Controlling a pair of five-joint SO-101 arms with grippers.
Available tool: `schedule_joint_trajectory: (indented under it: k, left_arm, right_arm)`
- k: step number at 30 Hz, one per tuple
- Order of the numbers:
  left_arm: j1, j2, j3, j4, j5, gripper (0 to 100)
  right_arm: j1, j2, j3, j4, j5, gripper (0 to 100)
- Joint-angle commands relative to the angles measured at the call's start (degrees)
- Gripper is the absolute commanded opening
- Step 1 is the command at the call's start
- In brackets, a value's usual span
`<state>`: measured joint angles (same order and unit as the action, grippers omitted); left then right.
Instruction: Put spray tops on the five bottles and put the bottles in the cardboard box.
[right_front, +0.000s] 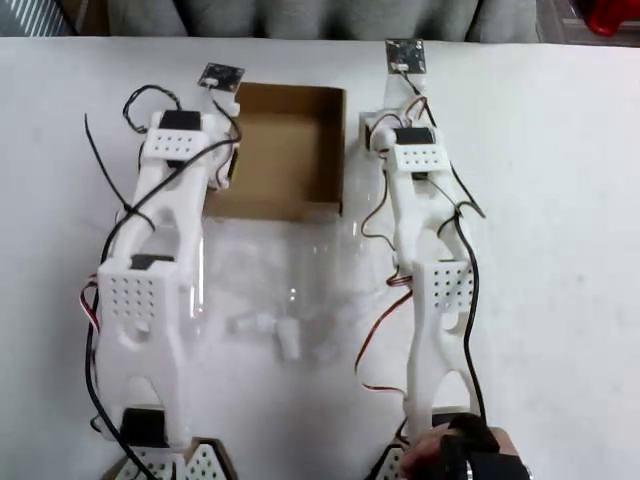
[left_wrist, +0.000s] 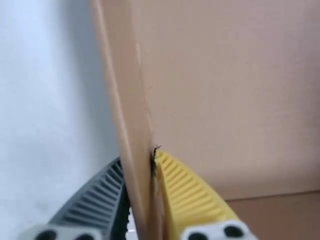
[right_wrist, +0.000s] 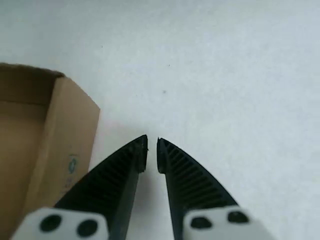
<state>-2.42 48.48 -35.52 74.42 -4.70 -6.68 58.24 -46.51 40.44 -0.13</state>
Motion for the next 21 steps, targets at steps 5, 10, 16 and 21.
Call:
schedule_joint_trajectory:
  k: [5,10,16,21]
  left_arm:
    - [1.19,-1.19,-2.64,5.98,5.80,2]
    - [-0.75,-1.19,-2.90,5.63,11.78,2]
    - [0.13,-1.27,-2.64,6.95,9.41,2]
    - [0.57,-1.27,-2.55,7.56,6.95,2]
  right_arm:
    - [0.57,-1.45,-3.16,-1.01,-0.18,1.5]
    - [0.57,-1.45,-3.16,-1.01,1.58,1.5]
    - [0.04,-1.45,-3.16,-1.01,6.95,1.5]
    - [0.31,-1.45,-3.16,-1.01,6.95,1.5]
